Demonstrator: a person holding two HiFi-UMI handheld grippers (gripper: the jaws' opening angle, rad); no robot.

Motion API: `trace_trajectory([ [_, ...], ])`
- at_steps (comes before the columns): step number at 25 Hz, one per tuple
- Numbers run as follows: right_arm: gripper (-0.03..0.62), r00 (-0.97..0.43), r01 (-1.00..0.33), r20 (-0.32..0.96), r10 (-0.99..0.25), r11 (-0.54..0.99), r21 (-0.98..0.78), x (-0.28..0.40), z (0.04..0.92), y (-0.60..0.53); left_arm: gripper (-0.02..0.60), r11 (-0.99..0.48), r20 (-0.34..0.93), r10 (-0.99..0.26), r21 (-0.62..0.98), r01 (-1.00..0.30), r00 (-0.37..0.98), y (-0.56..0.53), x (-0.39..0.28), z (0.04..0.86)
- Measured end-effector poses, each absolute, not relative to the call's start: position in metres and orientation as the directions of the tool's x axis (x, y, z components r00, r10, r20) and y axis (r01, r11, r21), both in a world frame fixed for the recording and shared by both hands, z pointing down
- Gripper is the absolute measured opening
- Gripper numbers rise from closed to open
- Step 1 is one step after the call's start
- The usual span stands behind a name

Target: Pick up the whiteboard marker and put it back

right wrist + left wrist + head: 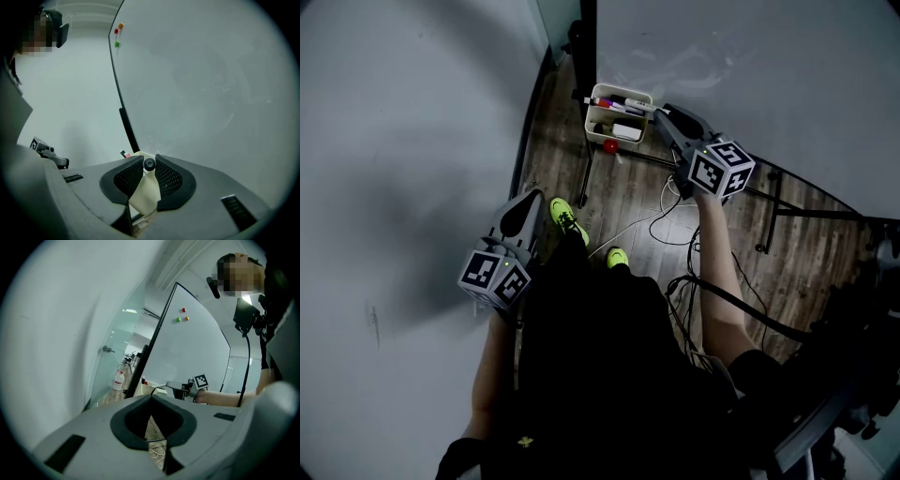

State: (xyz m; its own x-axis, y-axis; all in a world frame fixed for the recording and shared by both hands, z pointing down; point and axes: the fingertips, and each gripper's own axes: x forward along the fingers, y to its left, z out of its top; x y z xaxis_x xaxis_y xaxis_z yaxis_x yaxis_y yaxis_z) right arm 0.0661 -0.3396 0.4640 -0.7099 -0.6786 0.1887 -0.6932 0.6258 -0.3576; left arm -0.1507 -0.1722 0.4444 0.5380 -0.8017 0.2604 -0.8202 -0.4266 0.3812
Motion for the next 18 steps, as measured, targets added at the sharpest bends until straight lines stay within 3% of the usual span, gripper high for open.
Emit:
trace_trajectory([
  [18, 0.083, -0.707, -0.706, 0.222, -0.672, 0.645, -0.294, 0.0632, 0.4723, -0.3379, 0.032, -0.434, 0.247, -0.803, 0.383, -0.816, 0.543, -0.1746, -0.1468, 0.4439],
])
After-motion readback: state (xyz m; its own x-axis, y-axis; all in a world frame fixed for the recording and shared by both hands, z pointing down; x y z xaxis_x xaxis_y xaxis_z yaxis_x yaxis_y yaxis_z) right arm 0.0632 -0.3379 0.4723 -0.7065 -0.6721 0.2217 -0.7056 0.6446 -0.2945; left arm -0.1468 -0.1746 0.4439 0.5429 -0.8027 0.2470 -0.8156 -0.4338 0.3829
